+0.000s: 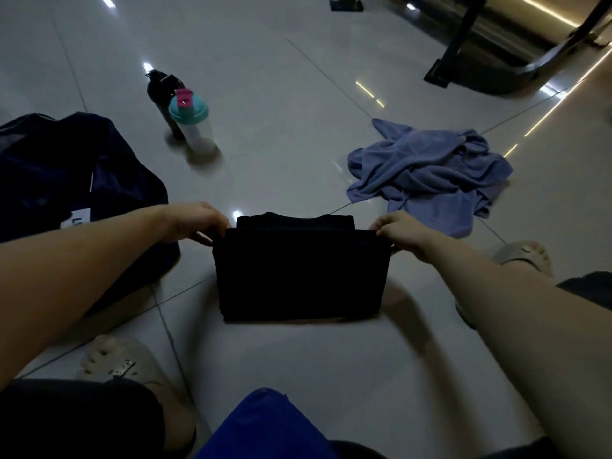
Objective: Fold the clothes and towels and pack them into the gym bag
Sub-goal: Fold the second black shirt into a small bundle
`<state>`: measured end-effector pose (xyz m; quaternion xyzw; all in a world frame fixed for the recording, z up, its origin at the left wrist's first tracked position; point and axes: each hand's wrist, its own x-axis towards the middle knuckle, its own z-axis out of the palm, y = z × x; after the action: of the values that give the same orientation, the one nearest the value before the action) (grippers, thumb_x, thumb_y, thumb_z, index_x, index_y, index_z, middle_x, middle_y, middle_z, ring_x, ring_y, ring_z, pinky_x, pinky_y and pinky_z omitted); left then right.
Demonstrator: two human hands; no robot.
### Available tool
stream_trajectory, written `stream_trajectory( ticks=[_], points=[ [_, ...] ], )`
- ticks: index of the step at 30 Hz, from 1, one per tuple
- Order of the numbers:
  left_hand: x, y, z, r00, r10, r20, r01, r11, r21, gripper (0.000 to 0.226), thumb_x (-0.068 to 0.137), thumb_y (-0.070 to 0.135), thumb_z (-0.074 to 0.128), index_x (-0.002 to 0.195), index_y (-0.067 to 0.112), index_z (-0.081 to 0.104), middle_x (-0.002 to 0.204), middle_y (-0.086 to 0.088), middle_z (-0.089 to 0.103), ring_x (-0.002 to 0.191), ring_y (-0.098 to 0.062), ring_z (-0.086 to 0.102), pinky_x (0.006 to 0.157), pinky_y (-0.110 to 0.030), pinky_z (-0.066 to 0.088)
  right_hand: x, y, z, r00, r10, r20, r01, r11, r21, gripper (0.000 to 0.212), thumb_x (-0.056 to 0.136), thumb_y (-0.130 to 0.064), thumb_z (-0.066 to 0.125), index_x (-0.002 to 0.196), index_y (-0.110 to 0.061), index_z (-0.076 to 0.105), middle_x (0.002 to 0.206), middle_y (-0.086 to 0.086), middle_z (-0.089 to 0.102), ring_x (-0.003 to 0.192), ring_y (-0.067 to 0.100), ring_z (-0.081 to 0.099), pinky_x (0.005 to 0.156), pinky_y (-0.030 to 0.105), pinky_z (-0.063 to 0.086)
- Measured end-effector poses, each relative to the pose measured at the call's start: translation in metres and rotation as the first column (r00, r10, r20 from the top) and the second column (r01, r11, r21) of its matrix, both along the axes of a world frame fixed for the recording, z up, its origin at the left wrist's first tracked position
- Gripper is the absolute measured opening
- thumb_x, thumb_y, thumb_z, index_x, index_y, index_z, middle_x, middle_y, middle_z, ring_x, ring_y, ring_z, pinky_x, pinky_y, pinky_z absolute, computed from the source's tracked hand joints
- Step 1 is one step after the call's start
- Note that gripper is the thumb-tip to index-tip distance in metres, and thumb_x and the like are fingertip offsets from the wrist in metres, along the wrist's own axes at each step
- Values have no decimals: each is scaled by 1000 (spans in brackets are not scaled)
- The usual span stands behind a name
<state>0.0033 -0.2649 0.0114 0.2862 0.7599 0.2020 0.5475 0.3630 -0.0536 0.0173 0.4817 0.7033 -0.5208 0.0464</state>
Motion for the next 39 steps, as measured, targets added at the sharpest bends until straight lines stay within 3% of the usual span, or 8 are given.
stream_trajectory(
  ticks=[7,12,18,24,28,31,34,39],
  points=[
    [-6,37,-63,947,319,-46,-307,937,165,19,93,2,56,87,7,73,83,-10,70,78,-22,66,77,-34,57,-51,33,-68,989,-131,75,91,913,398,15,96,-8,52,91,-12,65,89,10,66,84,29,61,74,40,52],
    [-9,45,-104,901,407,-151,-370,902,222,11,93,8,67,87,14,73,87,-8,71,76,-19,66,67,-26,51,-61,55,-102,982,-158,103,97,894,438,8,95,-11,57,93,-9,65,93,6,64,90,27,59,79,35,47],
    [-19,48,-136,848,476,-232,-409,867,285,7,89,24,76,87,19,73,88,-6,74,85,-23,71,78,-34,58,-68,68,-125,973,-191,131,109,878,467,11,95,-20,62,91,-9,61,87,5,59,87,27,56,75,35,43],
    [-18,55,-134,796,255,-549,-152,962,227,24,99,40,59,98,17,68,96,-6,73,83,-23,64,76,-38,51,-75,64,-135,954,-176,244,28,858,512,17,100,-27,55,94,-11,55,91,12,61,91,38,58,70,40,43],
    [5,47,-121,578,217,-787,-12,966,257,33,102,35,48,125,13,56,110,-12,64,95,-30,58,82,-45,47,-74,46,-124,956,-189,226,-24,714,700,28,100,-26,51,119,-5,53,117,18,57,105,41,55,80,46,44],
    [43,30,-124,533,162,-831,270,898,349,44,97,34,47,133,9,53,133,-15,54,119,-37,51,104,-51,38,-75,4,-124,984,8,180,-151,584,797,41,95,-24,55,131,-4,53,128,21,55,112,43,53,89,50,45],
    [84,24,-141,487,-74,-871,504,838,211,62,98,46,40,152,15,41,160,-12,34,148,-32,30,122,-53,21,-77,-40,-136,905,308,293,-418,513,750,62,97,-38,49,153,-14,36,159,13,34,143,34,34,115,51,32],
    [82,25,-163,451,-209,-868,408,913,-8,78,97,72,22,162,32,9,170,-11,1,156,-30,-5,125,-55,1,-57,-31,-162,834,270,481,-545,535,645,71,98,-60,25,161,-27,18,169,6,11,155,31,11,122,55,14]
  ],
)
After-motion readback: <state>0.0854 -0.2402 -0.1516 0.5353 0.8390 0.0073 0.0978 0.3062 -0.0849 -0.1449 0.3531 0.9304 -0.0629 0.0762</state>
